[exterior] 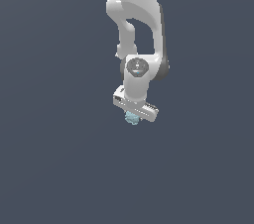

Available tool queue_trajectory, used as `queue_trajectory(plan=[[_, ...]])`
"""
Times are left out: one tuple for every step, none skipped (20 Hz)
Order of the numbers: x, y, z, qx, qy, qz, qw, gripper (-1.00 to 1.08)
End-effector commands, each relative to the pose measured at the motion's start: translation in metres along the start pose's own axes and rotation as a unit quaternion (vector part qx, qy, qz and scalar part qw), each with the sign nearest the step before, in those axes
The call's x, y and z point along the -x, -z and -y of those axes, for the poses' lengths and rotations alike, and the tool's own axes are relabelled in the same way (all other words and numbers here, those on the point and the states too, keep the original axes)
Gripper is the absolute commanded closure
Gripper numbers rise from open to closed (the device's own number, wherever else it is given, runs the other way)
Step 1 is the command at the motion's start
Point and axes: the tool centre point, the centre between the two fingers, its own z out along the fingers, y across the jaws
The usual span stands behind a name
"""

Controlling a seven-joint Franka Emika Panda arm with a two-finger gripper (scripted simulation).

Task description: Pick up the object and move it to a goal position.

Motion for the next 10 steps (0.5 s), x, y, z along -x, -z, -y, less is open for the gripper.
queue_trajectory(plan=[[-0.014,0.016,-0.010,0.000,0.000,0.000,1.0000,1.08],[-0.021,0.023,-0.015,0.000,0.000,0.000,1.0000,1.08],[-0.027,0.030,-0.019,0.000,0.000,0.000,1.0000,1.08],[-0.034,0.037,-0.024,0.000,0.000,0.000,1.0000,1.08],[-0.041,0.044,-0.028,0.000,0.000,0.000,1.0000,1.08],[-0.048,0.052,-0.033,0.000,0.000,0.000,1.0000,1.08],[-0.055,0.059,-0.038,0.000,0.000,0.000,1.0000,1.08],[-0.062,0.067,-0.043,0.000,0.000,0.000,1.0000,1.08],[-0.069,0.075,-0.048,0.000,0.000,0.000,1.0000,1.08],[-0.077,0.083,-0.053,0.000,0.000,0.000,1.0000,1.08]])
